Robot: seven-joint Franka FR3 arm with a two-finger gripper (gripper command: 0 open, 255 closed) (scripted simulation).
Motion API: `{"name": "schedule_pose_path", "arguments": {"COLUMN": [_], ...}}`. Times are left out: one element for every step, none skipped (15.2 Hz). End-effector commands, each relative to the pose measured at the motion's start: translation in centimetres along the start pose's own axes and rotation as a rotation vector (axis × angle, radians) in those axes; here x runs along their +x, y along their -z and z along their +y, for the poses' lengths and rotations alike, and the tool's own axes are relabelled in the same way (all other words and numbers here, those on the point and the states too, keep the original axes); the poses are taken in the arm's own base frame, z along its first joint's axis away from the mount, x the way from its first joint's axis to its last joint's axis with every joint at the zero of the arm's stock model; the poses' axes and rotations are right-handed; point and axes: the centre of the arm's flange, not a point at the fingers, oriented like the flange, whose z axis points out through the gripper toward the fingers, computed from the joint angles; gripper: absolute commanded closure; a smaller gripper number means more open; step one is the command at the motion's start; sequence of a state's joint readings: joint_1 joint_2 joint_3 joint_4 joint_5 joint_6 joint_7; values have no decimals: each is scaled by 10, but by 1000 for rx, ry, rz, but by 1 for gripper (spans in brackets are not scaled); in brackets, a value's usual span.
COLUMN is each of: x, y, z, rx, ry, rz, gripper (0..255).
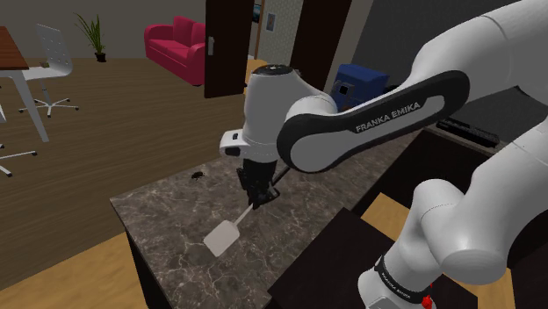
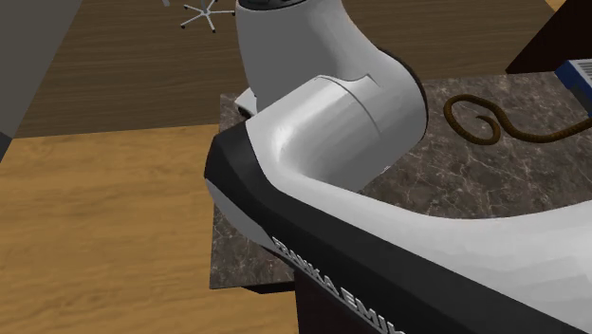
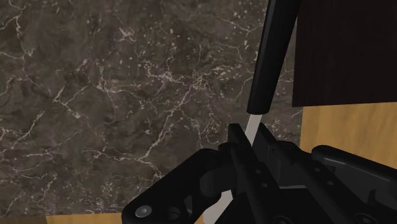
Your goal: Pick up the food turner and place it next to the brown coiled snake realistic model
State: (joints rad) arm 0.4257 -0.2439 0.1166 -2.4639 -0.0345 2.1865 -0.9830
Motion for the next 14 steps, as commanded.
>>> {"name": "schedule_pose_path", "arguments": {"x": [-3, -3, -3, -4, -4, -4, -5, -5, -5, -6, -6, -6, -7, -7], "y": [11, 16, 21, 27, 32, 37, 42, 48, 53, 58, 63, 69, 74, 79], "z": [-1, -1, -1, -1, -1, -1, -1, -1, -1, -1, -1, -1, -1, -1], "rx": [0, 0, 0, 0, 0, 0, 0, 0, 0, 0, 0, 0, 0, 0], "ry": [0, 0, 0, 0, 0, 0, 0, 0, 0, 0, 0, 0, 0, 0], "rz": [0, 0, 0, 0, 0, 0, 0, 0, 0, 0, 0, 0, 0, 0], "gripper": [255, 255, 255, 255, 255, 255, 255, 255, 255, 255, 255, 255, 255, 255]}}
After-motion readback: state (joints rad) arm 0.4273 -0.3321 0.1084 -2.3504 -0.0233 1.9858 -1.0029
